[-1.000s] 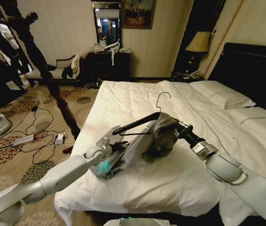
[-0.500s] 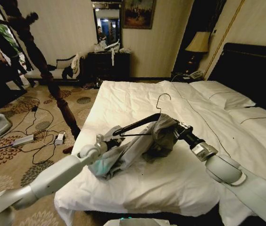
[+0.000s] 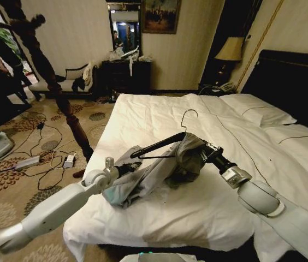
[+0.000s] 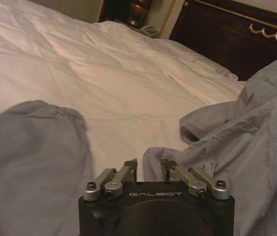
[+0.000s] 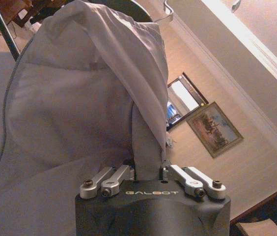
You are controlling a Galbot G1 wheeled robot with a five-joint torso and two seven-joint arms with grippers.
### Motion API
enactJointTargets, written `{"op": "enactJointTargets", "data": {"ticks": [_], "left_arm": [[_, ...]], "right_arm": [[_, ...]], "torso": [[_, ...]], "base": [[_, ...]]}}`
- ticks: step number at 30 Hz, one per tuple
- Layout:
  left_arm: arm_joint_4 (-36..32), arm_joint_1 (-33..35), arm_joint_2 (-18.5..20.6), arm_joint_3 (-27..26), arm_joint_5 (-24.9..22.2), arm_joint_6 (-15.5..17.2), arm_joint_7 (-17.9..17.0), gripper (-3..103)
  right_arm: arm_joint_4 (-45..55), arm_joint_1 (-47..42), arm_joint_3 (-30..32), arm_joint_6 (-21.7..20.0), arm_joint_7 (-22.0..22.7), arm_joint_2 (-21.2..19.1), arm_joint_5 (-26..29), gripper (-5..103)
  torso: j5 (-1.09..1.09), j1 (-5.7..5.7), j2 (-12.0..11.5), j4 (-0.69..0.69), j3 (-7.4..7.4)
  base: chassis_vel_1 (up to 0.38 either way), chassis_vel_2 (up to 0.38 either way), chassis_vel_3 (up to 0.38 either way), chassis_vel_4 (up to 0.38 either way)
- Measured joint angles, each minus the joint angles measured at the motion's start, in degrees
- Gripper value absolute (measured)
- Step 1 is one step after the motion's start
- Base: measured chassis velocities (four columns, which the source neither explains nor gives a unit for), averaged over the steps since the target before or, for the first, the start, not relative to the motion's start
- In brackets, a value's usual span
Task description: Pick up the clothes from the bed and hang them on the clothes hanger.
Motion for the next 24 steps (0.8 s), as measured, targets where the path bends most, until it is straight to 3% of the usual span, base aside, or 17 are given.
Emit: {"op": "enactJointTargets", "data": {"ticks": [2,6,8,11,13,16,24], "left_arm": [[1.78,-1.52,-1.81,1.33,-0.52,0.13,0.51,36],[5.12,-4.61,-4.49,5.01,0.64,0.20,1.98,58],[5.72,-5.17,-4.85,5.91,0.86,0.22,2.44,58],[6.17,-5.95,-5.06,7.68,1.05,0.40,3.68,74],[6.22,-6.02,-5.06,7.91,1.10,0.41,3.86,74],[7.11,-6.16,-5.26,9.40,2.48,0.18,4.24,90],[6.67,-4.73,-5.49,10.33,2.07,-0.33,4.40,64]], "right_arm": [[0.02,-0.01,0.22,-0.18,0.02,-0.30,0.07,18],[0.44,-0.13,0.69,-1.00,0.31,-0.82,0.96,18],[0.51,-0.16,0.78,-1.18,0.42,-0.90,1.17,18],[0.34,-0.04,0.82,-1.35,0.56,-0.98,1.39,18],[0.24,0.03,0.80,-1.36,0.59,-0.99,1.43,18],[0.05,0.28,0.55,-1.37,0.64,-1.08,1.64,18],[-0.17,0.47,0.29,-1.42,0.83,-1.25,1.72,18]], "torso": [[0.00,0.00,0.00,-0.01,0.00],[0.01,0.00,0.00,0.00,0.00],[0.00,0.00,0.00,0.00,0.00],[0.01,0.00,0.00,0.00,0.00],[0.01,0.00,0.00,0.01,0.00],[0.00,0.00,0.00,0.01,0.00],[0.00,0.00,0.00,0.02,0.00]], "base": [[0.000,0.000,0.000,0.000],[0.000,0.000,0.000,0.000],[0.000,0.000,0.000,0.000],[0.000,0.000,0.000,0.000],[0.000,0.000,0.000,0.000],[0.000,0.000,0.000,0.000],[0.000,0.000,0.000,0.000]]}}
